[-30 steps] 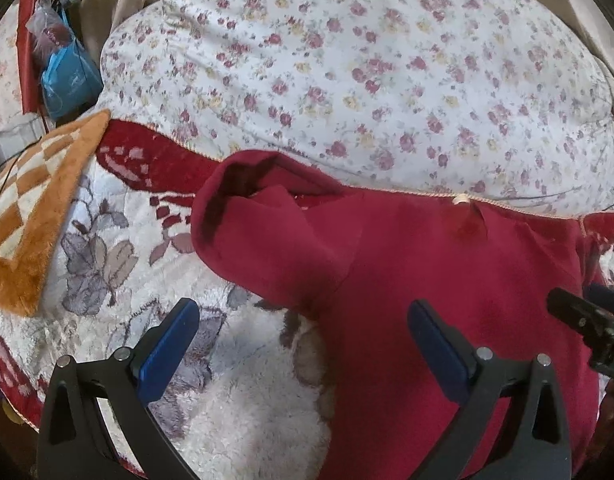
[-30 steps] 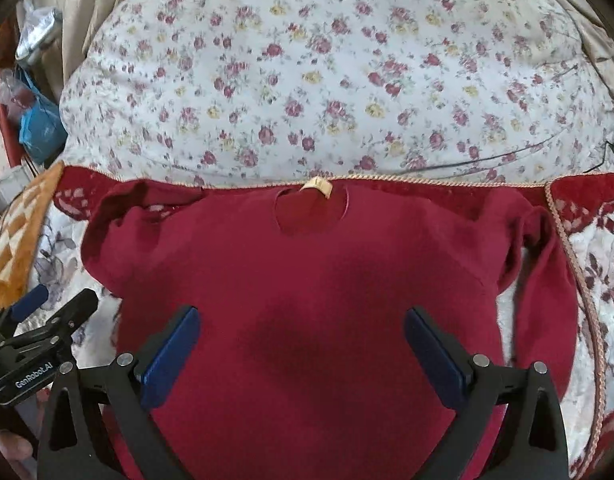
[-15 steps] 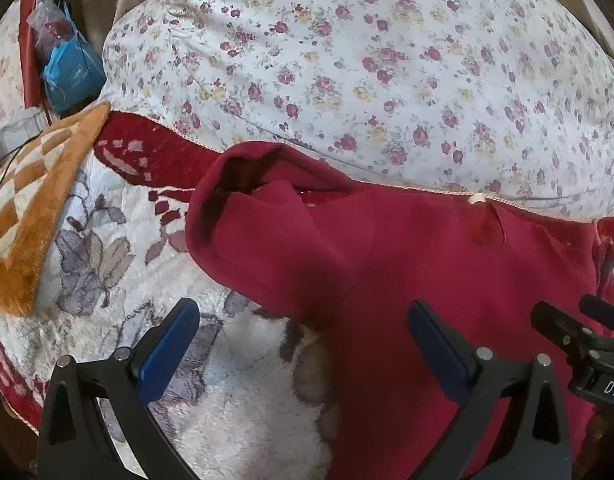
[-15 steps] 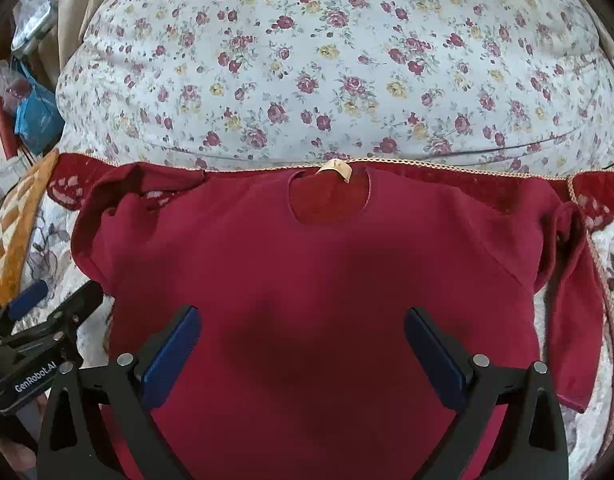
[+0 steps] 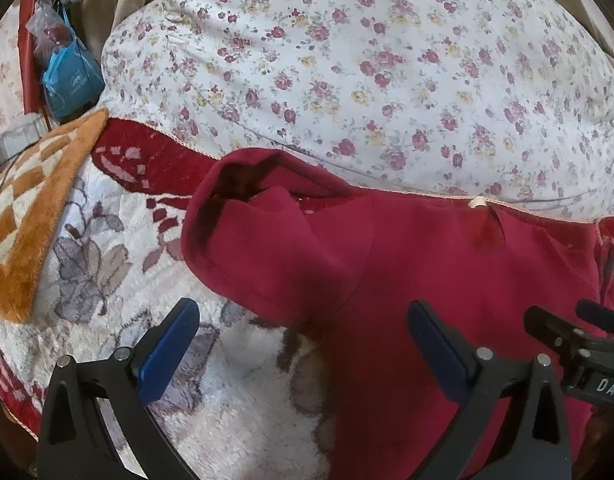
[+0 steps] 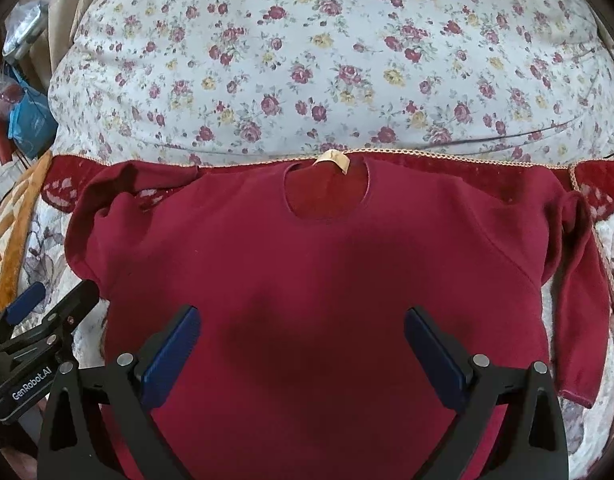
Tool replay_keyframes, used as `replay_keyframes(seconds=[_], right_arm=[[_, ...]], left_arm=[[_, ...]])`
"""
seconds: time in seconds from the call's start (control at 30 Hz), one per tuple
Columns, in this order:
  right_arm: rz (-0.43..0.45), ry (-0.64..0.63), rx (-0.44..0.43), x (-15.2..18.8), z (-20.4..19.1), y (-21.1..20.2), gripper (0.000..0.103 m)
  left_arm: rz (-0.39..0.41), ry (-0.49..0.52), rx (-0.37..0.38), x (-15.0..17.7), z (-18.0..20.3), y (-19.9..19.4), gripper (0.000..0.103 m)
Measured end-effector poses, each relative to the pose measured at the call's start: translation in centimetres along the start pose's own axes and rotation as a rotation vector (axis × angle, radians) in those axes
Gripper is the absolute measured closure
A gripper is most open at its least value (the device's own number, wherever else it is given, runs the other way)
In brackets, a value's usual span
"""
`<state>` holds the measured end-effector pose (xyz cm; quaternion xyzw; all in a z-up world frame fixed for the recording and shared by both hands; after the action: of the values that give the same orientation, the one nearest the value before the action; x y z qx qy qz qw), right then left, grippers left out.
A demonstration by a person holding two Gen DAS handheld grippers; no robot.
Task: Fold small clothes
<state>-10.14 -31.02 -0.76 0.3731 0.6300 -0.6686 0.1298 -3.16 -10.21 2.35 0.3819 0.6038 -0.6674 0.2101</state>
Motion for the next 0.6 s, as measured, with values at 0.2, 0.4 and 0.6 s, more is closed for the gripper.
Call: replay_keyframes(seconds=[0.2, 0.4, 0.6], right_arm=[[0.019, 0.002, -0.028, 0.07, -0.7, -0.17, 0.0], [0.025, -0.012, -0.02, -0.02, -1.01, 0.05, 0.0], [0.01, -0.015, -0.014, 0.02, -0.82, 0.37, 0.0]], left_arm=[[-0.003, -0.007, 0.009, -0.02, -0.19, 0.13, 0.0], [-0.016, -0.008, 0.021, 0.13, -0.11, 0.35, 0.0], [-0.007, 0.001, 0.009, -0.01, -0.1, 0.35, 0.0]])
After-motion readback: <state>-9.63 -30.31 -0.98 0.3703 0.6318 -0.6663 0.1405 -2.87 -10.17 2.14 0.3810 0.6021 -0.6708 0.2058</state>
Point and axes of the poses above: each gripper's, at about its wrist camera, not at the fingertips, and y roughly the way its jaws point, z to its right, x to its underside, the point moved 7 cm from there along y, roughly the way its jaws point, and after that the axes turned 7 degrees about z, right-handed, at the moved point
